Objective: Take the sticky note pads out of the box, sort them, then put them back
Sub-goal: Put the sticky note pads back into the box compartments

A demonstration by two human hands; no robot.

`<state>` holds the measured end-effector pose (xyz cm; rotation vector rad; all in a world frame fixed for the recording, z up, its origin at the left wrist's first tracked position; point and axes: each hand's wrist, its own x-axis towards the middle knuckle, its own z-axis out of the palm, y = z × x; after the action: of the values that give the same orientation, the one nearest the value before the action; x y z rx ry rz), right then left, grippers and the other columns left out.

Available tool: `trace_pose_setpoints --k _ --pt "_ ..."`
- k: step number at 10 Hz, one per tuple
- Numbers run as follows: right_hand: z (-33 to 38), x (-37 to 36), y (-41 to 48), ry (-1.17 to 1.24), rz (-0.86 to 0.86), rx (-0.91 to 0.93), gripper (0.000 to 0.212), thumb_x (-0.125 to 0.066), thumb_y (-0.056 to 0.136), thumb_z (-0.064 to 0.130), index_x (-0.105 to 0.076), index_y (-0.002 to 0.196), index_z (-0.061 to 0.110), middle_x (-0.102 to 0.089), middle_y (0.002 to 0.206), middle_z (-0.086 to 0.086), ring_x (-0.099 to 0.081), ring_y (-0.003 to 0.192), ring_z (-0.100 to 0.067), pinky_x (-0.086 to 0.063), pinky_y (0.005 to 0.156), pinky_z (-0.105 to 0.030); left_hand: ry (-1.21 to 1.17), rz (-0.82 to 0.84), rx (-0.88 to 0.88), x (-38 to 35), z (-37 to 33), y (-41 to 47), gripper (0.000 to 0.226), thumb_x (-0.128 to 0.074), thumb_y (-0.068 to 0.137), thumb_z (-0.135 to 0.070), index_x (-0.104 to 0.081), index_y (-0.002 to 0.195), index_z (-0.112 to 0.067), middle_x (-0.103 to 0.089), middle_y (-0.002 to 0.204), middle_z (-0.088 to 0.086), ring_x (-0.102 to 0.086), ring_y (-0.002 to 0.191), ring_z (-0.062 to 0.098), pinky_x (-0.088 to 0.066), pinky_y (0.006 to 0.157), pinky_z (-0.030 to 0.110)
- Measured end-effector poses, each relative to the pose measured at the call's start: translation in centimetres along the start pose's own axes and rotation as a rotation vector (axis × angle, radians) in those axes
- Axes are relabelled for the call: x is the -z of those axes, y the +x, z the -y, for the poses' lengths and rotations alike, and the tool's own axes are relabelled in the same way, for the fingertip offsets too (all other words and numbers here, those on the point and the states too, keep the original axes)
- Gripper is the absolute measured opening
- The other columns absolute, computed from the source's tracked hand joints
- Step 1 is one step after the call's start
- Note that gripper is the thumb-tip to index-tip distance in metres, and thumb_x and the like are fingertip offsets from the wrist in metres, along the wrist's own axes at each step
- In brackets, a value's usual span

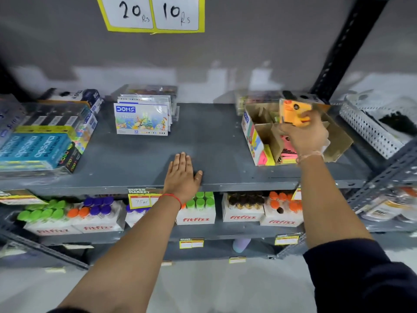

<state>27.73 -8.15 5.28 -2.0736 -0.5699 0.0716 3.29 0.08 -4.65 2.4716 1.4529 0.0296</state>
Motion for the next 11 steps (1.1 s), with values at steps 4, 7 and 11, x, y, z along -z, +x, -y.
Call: trace_pose_setpoints --k 4,7,11 --pt "-3.5 0.4 1.6 -0.097 0.163 -0.152 0.047 -0.079 0.064 0.027 -0.066 0.105 0.009 -0.062 0.122 -0.010 -0.055 0.113 -0.028 -0.046 0.091 -0.032 0.017 0.027 -0.006 -0.1 0.2 0.1 0.063 -0.018 0.100 -0.037 0.003 0.147 -0.002 0.007 0.159 0.013 0.008 0.148 0.023 0.005 0.120 0.034" --pt "-3.6 0.0 2.1 -0.218 0.323 -0.084 0.042 -0.049 0.094 0.034 -0.061 0.120 0.003 -0.062 0.125 -0.018 -0.052 0.121 -0.034 -0.038 0.104 -0.036 0.032 0.033 -0.002 0.0 0.1 0.0 0.062 -0.017 0.100 -0.037 0.004 0.147 -0.003 0.008 0.159 0.013 0.009 0.148 0.023 0.005 0.120 0.034" --pt "-6.3 -1.9 2.5 -0.336 0.322 0.059 0.039 -0.040 0.094 0.019 -0.057 0.126 0.004 -0.051 0.139 -0.020 -0.039 0.135 -0.033 -0.029 0.115 -0.043 0.040 0.026 -0.011 -0.2 0.1 0.1 0.062 -0.017 0.100 -0.038 0.003 0.147 -0.003 0.007 0.159 0.013 0.009 0.148 0.023 0.005 0.120 0.033"
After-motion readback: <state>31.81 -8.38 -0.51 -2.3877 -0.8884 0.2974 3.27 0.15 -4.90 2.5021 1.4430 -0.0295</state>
